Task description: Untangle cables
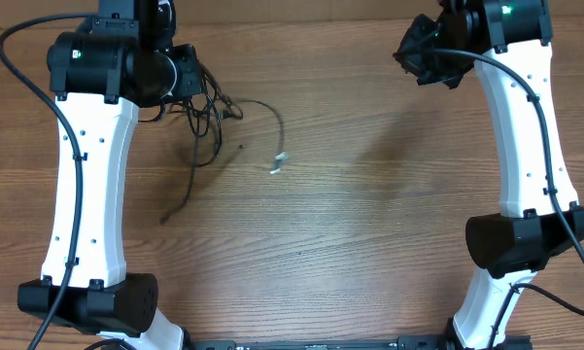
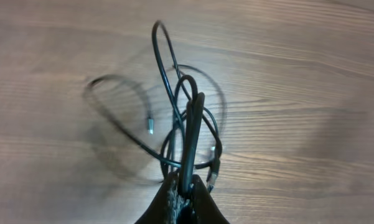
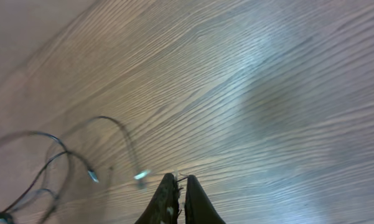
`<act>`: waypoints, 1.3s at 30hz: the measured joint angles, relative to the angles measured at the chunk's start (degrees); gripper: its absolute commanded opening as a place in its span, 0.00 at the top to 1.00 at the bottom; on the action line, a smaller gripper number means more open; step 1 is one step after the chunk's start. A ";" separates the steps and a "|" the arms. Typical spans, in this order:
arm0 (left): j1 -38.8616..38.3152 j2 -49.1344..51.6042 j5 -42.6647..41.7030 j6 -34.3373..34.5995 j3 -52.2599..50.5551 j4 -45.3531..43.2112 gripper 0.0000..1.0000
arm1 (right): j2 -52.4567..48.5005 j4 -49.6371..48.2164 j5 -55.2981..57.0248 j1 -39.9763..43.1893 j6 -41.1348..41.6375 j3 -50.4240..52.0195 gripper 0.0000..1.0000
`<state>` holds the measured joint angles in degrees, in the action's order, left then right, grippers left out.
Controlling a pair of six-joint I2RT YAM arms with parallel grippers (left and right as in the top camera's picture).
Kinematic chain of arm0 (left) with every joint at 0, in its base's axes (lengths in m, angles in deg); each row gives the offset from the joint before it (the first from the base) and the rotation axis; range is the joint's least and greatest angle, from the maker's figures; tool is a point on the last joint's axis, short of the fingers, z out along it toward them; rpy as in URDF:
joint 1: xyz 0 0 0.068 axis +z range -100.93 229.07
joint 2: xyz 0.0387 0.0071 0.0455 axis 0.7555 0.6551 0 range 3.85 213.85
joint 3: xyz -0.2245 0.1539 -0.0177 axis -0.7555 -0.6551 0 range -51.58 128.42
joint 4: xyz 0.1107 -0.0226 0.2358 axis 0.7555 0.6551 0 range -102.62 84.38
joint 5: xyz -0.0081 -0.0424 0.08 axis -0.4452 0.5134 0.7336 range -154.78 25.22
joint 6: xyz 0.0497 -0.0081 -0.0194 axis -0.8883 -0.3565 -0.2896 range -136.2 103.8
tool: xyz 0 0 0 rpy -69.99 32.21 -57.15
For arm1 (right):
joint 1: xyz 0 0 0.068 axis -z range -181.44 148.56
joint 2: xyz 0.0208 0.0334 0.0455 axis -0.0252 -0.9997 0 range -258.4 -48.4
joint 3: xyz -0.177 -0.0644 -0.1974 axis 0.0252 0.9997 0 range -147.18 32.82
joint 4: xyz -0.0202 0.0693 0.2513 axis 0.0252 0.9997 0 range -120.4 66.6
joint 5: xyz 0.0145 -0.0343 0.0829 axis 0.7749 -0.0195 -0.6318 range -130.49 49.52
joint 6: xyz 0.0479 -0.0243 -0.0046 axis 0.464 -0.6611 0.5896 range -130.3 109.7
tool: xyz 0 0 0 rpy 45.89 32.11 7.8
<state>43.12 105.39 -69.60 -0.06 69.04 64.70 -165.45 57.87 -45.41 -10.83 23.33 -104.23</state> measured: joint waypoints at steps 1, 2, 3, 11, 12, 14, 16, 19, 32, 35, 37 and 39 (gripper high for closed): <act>0.02 0.00 -1.33 -1.27 0.00 -0.81 0.96 | 0.00 -0.02 0.22 -0.02 -0.85 0.00 0.92; 0.02 0.00 -3.80 -3.19 0.00 -2.19 0.96 | 0.00 -0.13 -0.22 -0.02 -2.23 0.00 0.88; 0.04 0.00 -6.25 -4.94 0.00 -3.28 0.96 | 0.00 -0.37 -1.64 -0.02 -4.04 0.00 0.82; 0.07 0.00 -34.91 -18.80 -0.02 -10.21 0.96 | 0.00 -1.38 -25.16 -0.48 -21.75 0.04 0.42; 0.02 0.00 -36.87 -18.86 -0.02 -10.73 0.96 | 0.00 -1.40 -26.58 -0.70 -22.64 0.04 0.42; 0.00 0.00 -39.54 -18.16 -0.02 -11.43 0.96 | 0.00 -1.38 -28.92 -1.29 -23.85 0.04 0.41; 0.00 0.00 -41.20 -16.87 -0.02 -12.26 0.96 | 0.00 -1.27 -29.33 -2.29 -22.62 0.04 0.40; 0.00 0.00 -42.64 -13.68 -0.02 -13.18 0.96 | 0.00 0.11 -26.18 -3.91 -16.68 0.04 0.40; 0.00 0.00 -43.67 -8.11 -0.02 -12.74 0.96 | -2.56 0.11 -20.13 -8.50 -6.40 0.04 0.43; 0.00 0.00 -43.69 -8.07 -0.02 -12.63 0.96 | -4.83 -0.39 -20.06 -9.01 -6.19 0.04 0.45; 0.00 0.00 -43.67 -7.96 -0.02 -12.63 0.96 | -6.16 0.00 -19.98 -9.31 -6.16 0.09 0.47; 0.00 0.00 -43.67 -7.89 -0.02 -12.63 0.96 | -7.06 1.01 -19.12 -9.75 -5.92 0.26 0.48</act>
<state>43.12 105.39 -113.27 -7.95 69.02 52.06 -172.51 58.88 -64.54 -20.58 17.40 -103.97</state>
